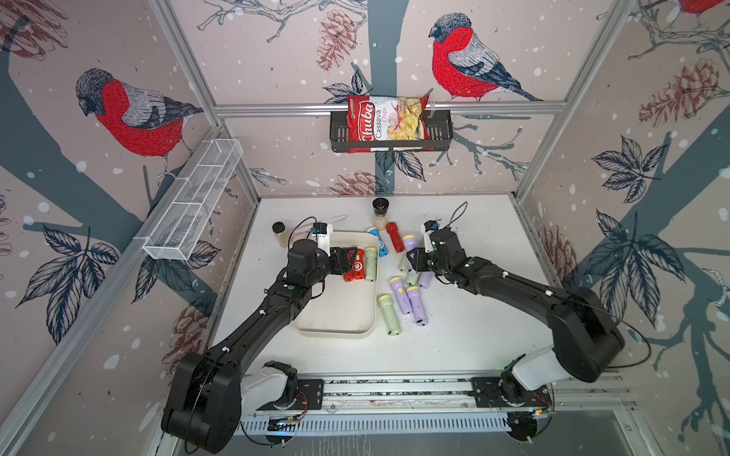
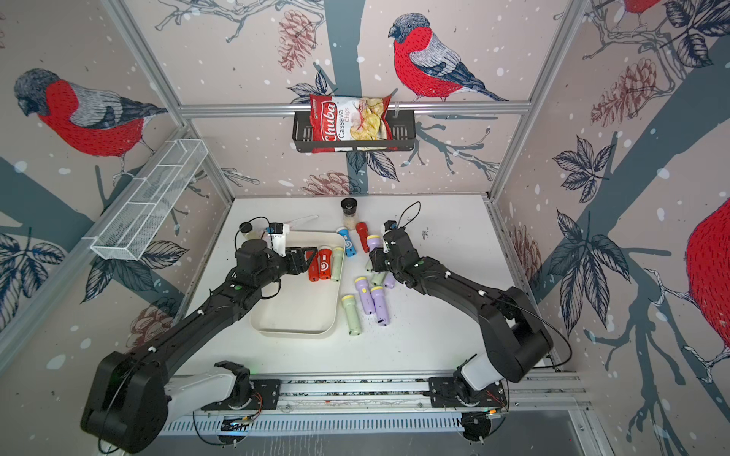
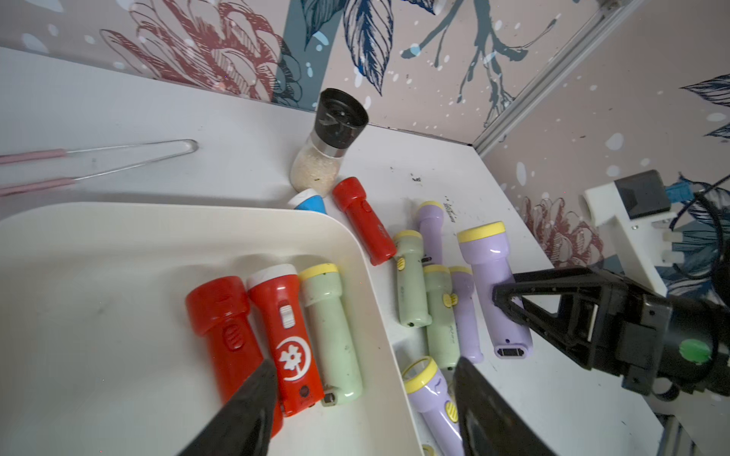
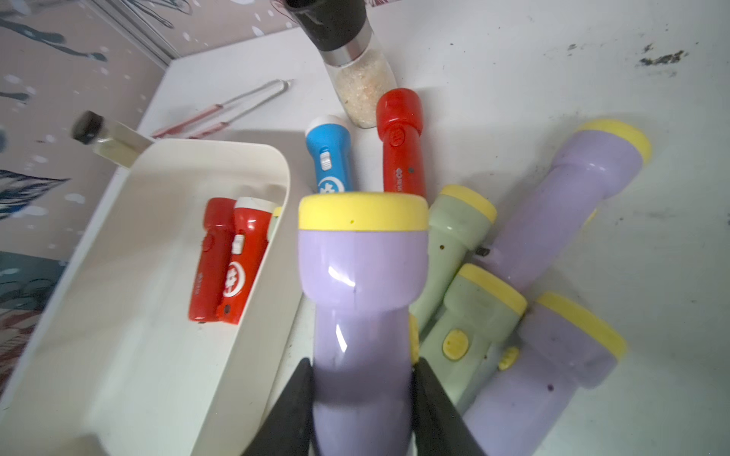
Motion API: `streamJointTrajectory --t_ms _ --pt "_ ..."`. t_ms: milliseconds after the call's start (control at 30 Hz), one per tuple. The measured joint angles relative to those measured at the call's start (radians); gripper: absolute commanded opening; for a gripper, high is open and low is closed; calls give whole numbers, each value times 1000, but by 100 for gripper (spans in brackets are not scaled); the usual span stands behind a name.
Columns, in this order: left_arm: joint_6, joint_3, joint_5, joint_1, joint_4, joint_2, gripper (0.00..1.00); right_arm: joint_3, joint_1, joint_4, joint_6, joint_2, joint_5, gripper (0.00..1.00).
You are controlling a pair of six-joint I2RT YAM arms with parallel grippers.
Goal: Put the flashlights into the storage boxes
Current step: Pick up the flashlight from the center of the board.
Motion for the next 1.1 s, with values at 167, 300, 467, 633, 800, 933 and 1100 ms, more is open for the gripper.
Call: streamJointTrajectory --t_ms 167,300,467,633,800,933,1100 --pt "-49 -11 27 -63 85 18 68 -135 4 113 26 -133 -39 32" --pt "-100 3 46 -128 158 64 68 -174 7 158 24 -180 -50 32" --pt "-152 62 60 -204 219 151 70 -200 36 188 -6 -231 -60 32" --pt "-208 87 78 -257 290 230 70 -204 85 200 -62 -243 -59 32" --pt "-266 103 105 -270 354 283 70 -201 131 200 -118 -243 -26 32" --pt "-312 105 127 -286 406 314 70 -191 153 200 -156 -241 2 32" --pt "-339 105 145 -296 443 338 62 -185 170 200 -181 -237 16 32"
